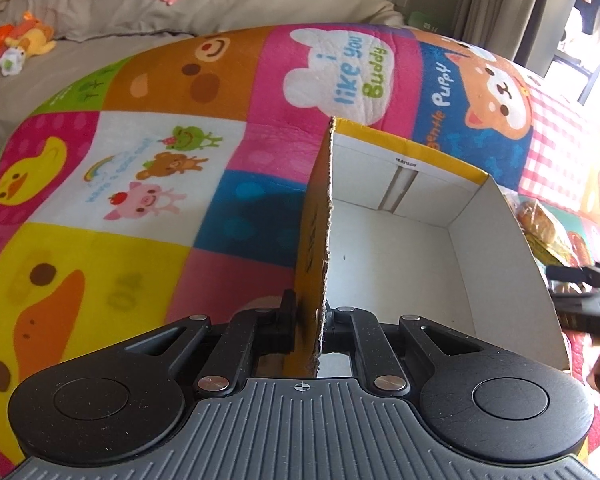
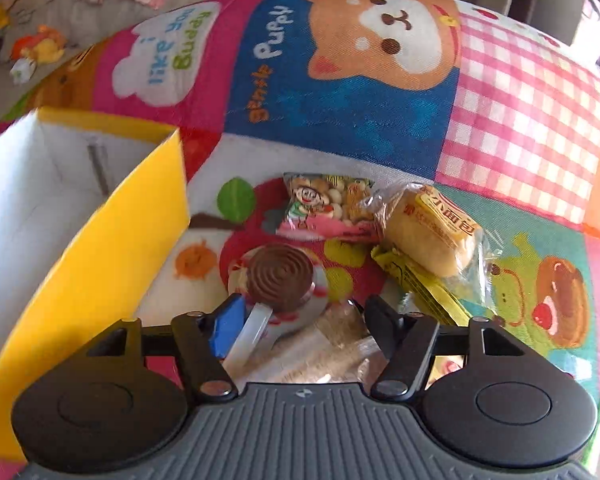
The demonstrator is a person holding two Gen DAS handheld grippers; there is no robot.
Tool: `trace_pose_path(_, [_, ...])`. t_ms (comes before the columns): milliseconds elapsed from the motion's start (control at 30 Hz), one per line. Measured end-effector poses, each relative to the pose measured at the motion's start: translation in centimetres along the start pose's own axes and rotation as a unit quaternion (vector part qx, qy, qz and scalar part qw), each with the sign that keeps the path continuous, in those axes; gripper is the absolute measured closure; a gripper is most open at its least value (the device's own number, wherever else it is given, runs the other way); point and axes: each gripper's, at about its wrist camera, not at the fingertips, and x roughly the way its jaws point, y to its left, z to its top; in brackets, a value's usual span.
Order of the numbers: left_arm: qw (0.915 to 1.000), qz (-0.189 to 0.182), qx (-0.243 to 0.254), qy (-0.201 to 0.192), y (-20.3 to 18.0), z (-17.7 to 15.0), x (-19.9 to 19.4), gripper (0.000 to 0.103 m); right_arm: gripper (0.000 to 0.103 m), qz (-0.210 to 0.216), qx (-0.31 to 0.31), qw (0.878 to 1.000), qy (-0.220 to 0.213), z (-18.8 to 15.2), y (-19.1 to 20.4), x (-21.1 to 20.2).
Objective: Organize objects
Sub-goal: 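Grasp the pink Volcano snack pack with the right gripper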
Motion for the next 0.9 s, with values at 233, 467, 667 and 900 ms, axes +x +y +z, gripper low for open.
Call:
trace_pose_path(233, [0.9996, -0.028, 0.003, 0.007, -3.4, -0.1, 1.4, 0.092, 0.039, -0.070, -0.036, 0.997, -0.005, -4.7, -3.5, -3.8])
trace_pose_path(467, [0.9990, -0.035, -0.027, 0.005, -4.1, -0.7, 1.4, 0.092, 0.031, -0.004, 0.148, 0.988, -0.034, -7.5, -9.6, -9.9])
trace_pose_path(667, [0.9973, -0.011, -0.071, -0.013, -2.9, -0.9, 1.0, 0.092, 0.024, 0.053, 0.188, 0.981, 0.008, -11.0, -8.2, -10.4])
trace_pose_path(900, [0.9985, -0.018, -0.052, -0.001, -4.4, -1.5, 0.5, 0.091, 0.038, 0.045, 0.136, 0.990, 0.005, -11.4, -4.5, -8.7])
